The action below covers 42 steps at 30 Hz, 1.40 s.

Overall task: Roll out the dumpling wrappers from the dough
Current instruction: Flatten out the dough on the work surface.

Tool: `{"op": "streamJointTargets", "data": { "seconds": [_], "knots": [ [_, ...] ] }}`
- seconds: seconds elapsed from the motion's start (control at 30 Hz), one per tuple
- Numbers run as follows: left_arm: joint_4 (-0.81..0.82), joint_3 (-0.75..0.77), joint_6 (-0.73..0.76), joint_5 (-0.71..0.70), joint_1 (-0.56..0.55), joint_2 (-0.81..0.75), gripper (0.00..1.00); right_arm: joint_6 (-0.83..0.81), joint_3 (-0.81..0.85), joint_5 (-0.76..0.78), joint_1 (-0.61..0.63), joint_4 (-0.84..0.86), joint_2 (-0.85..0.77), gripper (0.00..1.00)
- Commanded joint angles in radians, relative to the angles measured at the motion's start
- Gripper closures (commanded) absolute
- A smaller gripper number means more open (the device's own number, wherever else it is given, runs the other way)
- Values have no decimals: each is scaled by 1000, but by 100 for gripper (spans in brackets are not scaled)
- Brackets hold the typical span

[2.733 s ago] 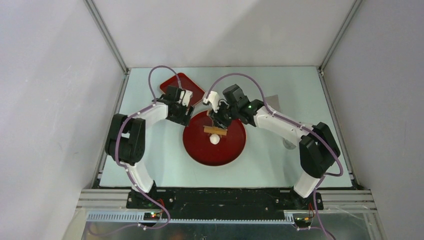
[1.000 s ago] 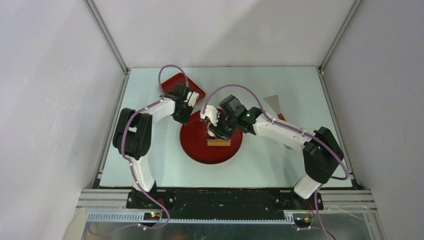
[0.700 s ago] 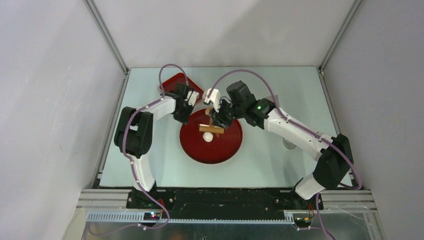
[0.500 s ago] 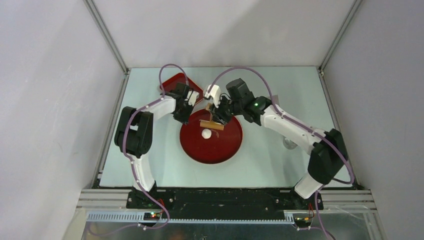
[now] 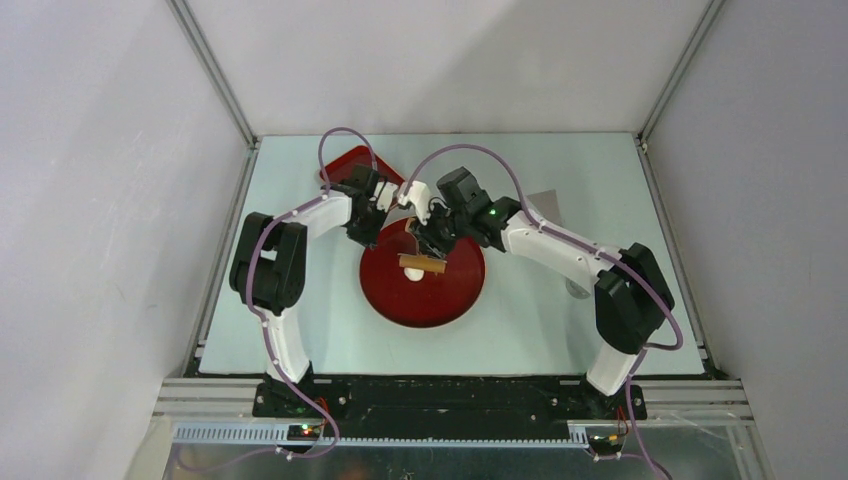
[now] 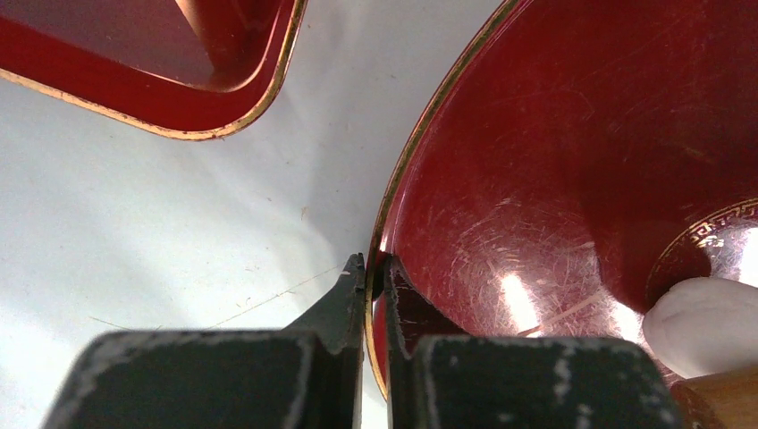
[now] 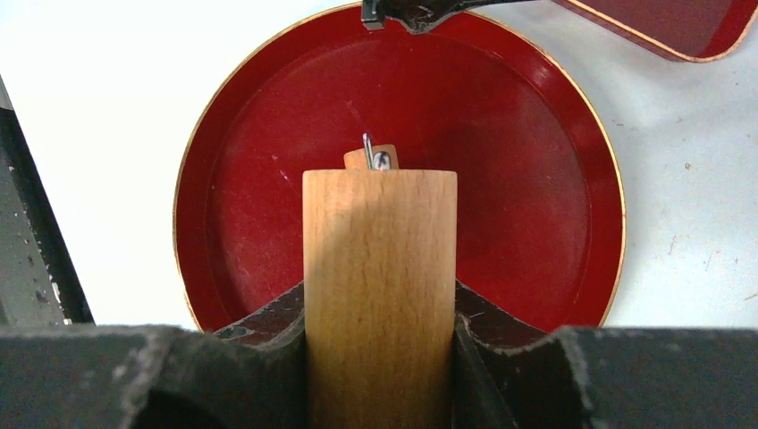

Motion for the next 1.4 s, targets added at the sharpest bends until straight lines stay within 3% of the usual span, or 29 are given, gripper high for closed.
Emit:
{"op": "streamJointTargets", "data": {
  "seconds": [0.0, 0.43, 0.73, 0.97, 1.07, 1.37],
  "knots": [
    [-10, 20, 8, -17, -1, 28, 100, -2, 38, 22, 19, 53, 9, 100],
    [-10, 17, 8, -15, 5, 27, 100, -63, 38, 36, 34, -44, 68, 100],
    [-12, 17, 8, -11, 8, 28, 100, -32, 38, 126, 24, 36, 75, 100],
    [-11, 19, 8, -9, 8, 30, 100, -62, 89, -162, -11, -113, -50, 100],
    [-13, 22, 8, -10, 8, 33, 100, -43, 108, -197, -19, -114, -97, 100],
    [-20, 29, 12, -3, 8, 38, 100, 54, 143, 55, -48, 68, -39, 100]
  ]
}}
